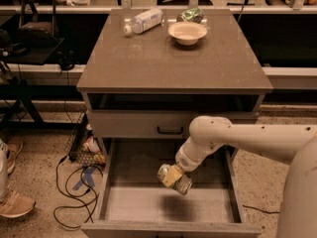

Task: Place 7up can into middle drawer

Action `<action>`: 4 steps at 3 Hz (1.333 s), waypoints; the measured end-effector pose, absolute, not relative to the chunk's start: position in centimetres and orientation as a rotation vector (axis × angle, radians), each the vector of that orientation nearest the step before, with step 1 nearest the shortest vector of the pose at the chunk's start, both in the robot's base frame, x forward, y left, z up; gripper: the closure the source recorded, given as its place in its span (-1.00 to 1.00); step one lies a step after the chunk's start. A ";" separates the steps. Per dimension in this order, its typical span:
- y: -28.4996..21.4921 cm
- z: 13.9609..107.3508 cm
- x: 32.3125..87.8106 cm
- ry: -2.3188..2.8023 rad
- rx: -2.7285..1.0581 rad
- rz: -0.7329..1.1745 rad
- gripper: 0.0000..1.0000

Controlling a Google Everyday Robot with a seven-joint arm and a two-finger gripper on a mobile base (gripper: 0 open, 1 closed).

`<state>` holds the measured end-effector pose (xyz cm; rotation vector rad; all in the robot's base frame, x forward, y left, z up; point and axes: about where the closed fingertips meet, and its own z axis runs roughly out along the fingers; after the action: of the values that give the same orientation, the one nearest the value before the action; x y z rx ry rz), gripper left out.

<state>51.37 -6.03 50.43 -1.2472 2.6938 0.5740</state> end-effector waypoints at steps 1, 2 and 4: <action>-7.2 45.9 52.5 2.772 -1.129 0.562 0.69; -8.4 43.4 53.0 2.816 -1.047 0.548 0.21; -11.0 43.0 52.4 2.830 -0.947 0.545 -0.72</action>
Offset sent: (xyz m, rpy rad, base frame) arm 0.0256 -0.0393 -0.0963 -0.0518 0.0590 -0.2190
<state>52.44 -11.00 43.00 -0.9465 2.8296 0.5450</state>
